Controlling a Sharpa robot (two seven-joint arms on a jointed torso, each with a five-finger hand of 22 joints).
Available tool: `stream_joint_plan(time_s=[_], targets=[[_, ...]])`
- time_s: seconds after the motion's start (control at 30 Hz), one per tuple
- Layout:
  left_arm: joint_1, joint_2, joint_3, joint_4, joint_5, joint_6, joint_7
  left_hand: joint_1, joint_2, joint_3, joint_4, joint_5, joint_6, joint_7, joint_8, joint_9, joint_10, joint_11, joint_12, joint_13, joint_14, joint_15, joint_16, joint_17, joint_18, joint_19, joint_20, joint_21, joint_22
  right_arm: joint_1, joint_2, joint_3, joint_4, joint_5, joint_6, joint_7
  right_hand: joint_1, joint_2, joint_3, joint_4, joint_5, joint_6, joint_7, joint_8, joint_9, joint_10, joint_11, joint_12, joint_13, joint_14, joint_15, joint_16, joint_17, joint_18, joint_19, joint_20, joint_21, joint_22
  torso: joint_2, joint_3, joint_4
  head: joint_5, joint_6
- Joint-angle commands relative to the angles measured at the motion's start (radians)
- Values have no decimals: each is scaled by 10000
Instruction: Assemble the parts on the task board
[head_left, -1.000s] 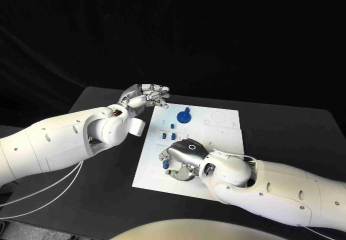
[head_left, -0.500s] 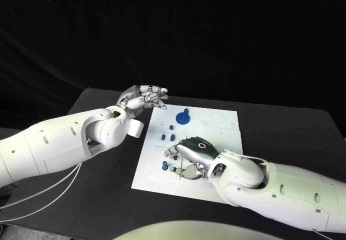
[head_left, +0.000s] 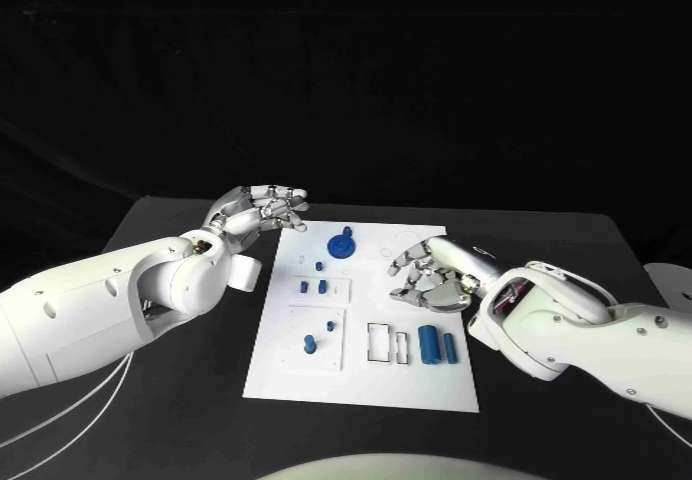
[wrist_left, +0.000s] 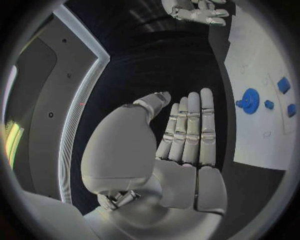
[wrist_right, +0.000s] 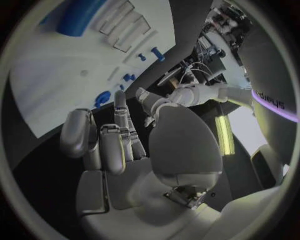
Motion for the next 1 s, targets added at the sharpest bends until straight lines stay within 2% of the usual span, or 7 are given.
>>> stream_joint_plan(time_s=[0.03, 0.07, 0.1, 0.2, 0.37, 0.77, 1.0], targets=[[5, 20, -5, 15, 71, 175, 41, 7, 51, -52, -5, 28, -9, 48, -43, -10, -16, 47, -50, 17, -2, 23, -33, -11, 25, 73, -11, -51, -11, 46, -472, -48, 184, 1739, 1033, -753, -371, 4, -394, 267, 215, 166, -274, 366, 222, 544, -238, 880, 750, 598, -219, 163, 294, -263, 217, -205, 503, 997, -56, 1, -133, -365, -9], [5, 21, -9, 18, 74, 185, 41, 7, 51, -52, -5, 28, -9, 48, -43, -10, -16, 47, -50, 17, -2, 23, -33, -11, 25, 73, -11, -51, -11, 47, -630, -67, 245, 1653, 1154, -875, -332, 54, -519, 316, 329, 122, -340, 533, 359, 371, -338, 1305, 1235, 616, -287, 218, 385, -291, 277, -311, 654, 1085, -63, 1, -148, -409, -18], [5, 21, -13, 22, 77, 194, 42, 7, 51, -52, -5, 28, -9, 48, -43, -10, -16, 47, -50, 17, -2, 23, -33, -11, 25, 73, -11, -51, -11, 40, -780, -86, 311, 1531, 1250, -996, -403, 151, -926, 578, 333, 3, -414, 1021, 760, 96, -337, 3455, 3619, 639, -375, 313, 545, -355, 345, -371, 855, 1223, -70, 0, -169, -486, -33], [4, 23, -25, 27, 82, 213, 46, 0, 47, -58, -3, 27, -9, 49, -43, -11, -17, 48, -51, 17, -2, 24, -33, -12, 24, 72, -10, -54, -13, -41, -1205, -141, 540, 1039, 1406, -1390, -510, 267, -1300, 1027, 601, -212, -424, 1485, 1166, -101, -345, 5784, 6289, 677, -444, 419, 751, -400, 431, -343, 1096, 1376, -87, 4, -206, -642, -76], [3, 12, -41, 27, 86, 223, 53, 0, 47, -58, -3, 27, -9, 49, -43, -11, -17, 48, -51, 17, -2, 24, -33, -12, 24, 72, -10, -54, -13, -293, -1598, -204, 858, 93, 1278, -1940, -434, 283, -1913, 1694, 947, -541, -440, 1996, 1605, -176, -362, 7497, 8405, 704, -372, 515, 930, -442, 527, -368, 1358, 1551, -113, 11, -259, -747, -162], [2, -36, -57, 52, 87, 234, 53, -8, 48, -67, 2, 27, -9, 48, -44, -13, -18, 48, -52, 19, -2, 25, -33, -14, 23, 72, -8, -60, -17, -961, -1402, -248, 1084, -1338, 822, -2710, -342, 561, -2898, 2036, 1046, -727, -489, 2471, 1891, 1081, -387, 10923, 12036, 804, -362, 744, 1534, -467, 594, -386, 1490, 1686, -97, -5, -240, -723, -265], [2, -74, -58, 75, 88, 234, 48, -8, 48, -67, 2, 27, -9, 48, -44, -13, -18, 48, -52, 19, -2, 25, -33, -14, 23, 72, -8, -60, -17, -1119, -1164, -251, 1000, -1688, 771, -2853, -365, 611, -3050, 2042, 1056, -730, -494, 2521, 1908, 1156, -388, 11135, 12261, 820, -363, 776, 1625, -475, 612, -386, 1525, 1709, -109, -13, -251, -681, -314]])
